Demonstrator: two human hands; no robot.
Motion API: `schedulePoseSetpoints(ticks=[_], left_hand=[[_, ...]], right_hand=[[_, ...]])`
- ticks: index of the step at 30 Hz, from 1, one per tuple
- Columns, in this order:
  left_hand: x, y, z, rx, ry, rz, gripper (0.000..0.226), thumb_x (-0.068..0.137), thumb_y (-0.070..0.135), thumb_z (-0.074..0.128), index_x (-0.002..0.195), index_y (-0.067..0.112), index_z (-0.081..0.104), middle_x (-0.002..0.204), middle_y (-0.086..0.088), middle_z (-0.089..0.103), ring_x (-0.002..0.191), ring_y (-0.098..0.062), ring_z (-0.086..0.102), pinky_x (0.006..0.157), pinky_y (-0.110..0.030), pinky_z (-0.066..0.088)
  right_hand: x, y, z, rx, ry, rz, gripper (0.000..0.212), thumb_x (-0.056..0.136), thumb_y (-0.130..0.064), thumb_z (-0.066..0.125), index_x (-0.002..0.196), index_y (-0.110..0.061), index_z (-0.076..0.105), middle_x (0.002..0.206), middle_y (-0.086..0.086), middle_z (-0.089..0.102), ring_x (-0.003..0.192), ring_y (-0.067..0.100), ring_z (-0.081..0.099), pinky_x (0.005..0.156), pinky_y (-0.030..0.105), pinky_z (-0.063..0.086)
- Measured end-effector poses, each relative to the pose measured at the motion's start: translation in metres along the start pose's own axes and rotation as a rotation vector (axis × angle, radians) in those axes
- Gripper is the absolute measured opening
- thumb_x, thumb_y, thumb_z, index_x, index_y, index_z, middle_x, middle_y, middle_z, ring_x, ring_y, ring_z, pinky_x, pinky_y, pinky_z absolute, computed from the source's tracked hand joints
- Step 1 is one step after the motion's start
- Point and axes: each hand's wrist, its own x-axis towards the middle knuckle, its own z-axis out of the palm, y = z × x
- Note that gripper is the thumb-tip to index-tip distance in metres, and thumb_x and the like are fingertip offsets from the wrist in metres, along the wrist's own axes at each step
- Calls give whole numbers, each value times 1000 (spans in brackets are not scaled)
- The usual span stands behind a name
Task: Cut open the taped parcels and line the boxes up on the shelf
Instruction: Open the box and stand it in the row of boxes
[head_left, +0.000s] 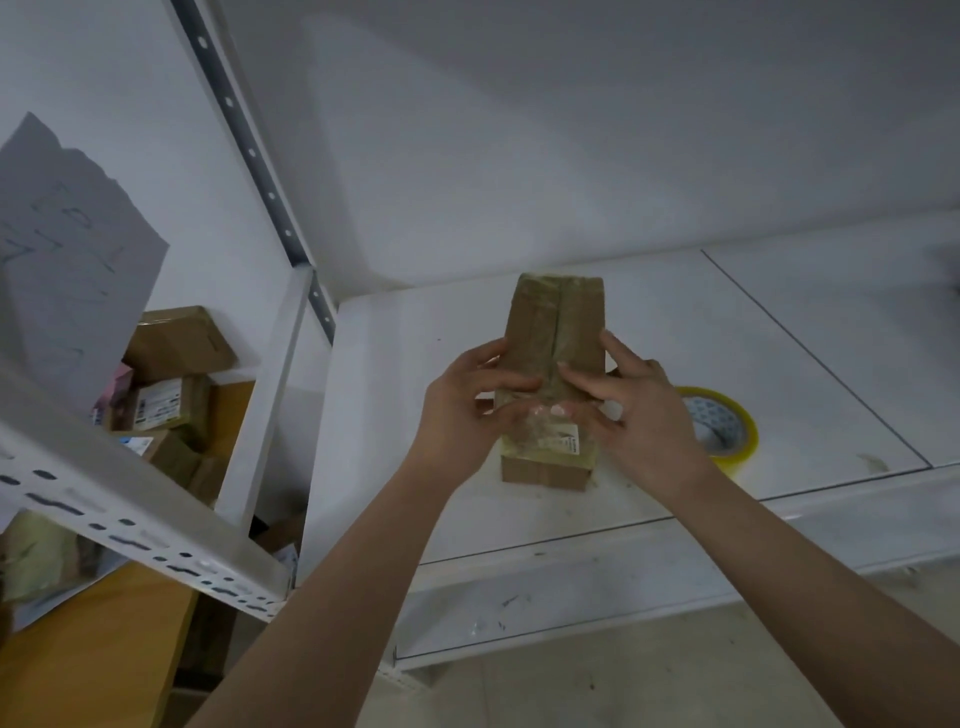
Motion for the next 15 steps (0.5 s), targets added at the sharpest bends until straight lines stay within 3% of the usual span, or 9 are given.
schedulePoseSetpoints(ticks=[3,5,7,9,12,15], left_hand=[[-1,-7,1,14,-9,30,37,76,-1,78,100,28,73,136,-1,55,112,1,59,89,-38,57],[-2,-10,5,64,14,67,30,77,2,79,101,20,75,135,-5,56,116,-9,59,91,-40,56],[-3,-12,9,165,51,158,22,78,3,78,99,9,77,131,-10,60,113,-20,62,90,-43,56],[-3,-14,12,205,81,212,19,78,2,77,97,4,77,126,-14,63,108,-26,65,88,-45,56],[-3,-15,9,150,55,181,21,80,2,75,101,4,76,130,-12,61,112,-14,63,92,-38,56],[-5,-17,3,38,-10,142,26,84,-2,71,109,6,73,137,-8,56,115,9,55,93,-18,52]], right_hand=[[-2,-2,-2,-1,0,-31,58,77,-54,55,124,-23,67,152,17,38,108,36,54,94,38,46],[-5,-6,-3,-101,63,-131,54,78,-52,60,115,-14,73,137,24,53,88,37,61,75,43,56],[-6,-7,0,-234,145,-248,46,81,-45,62,104,-8,77,119,21,68,68,33,62,56,39,57],[-6,-7,4,-278,201,-296,37,82,-36,65,99,-6,77,110,16,72,62,30,61,51,35,56],[-7,-5,4,-236,207,-258,35,79,-31,69,103,-7,77,116,18,70,68,32,64,57,39,58],[-11,1,0,-94,117,-172,43,80,-25,75,119,-9,70,139,27,50,90,38,66,83,45,56]])
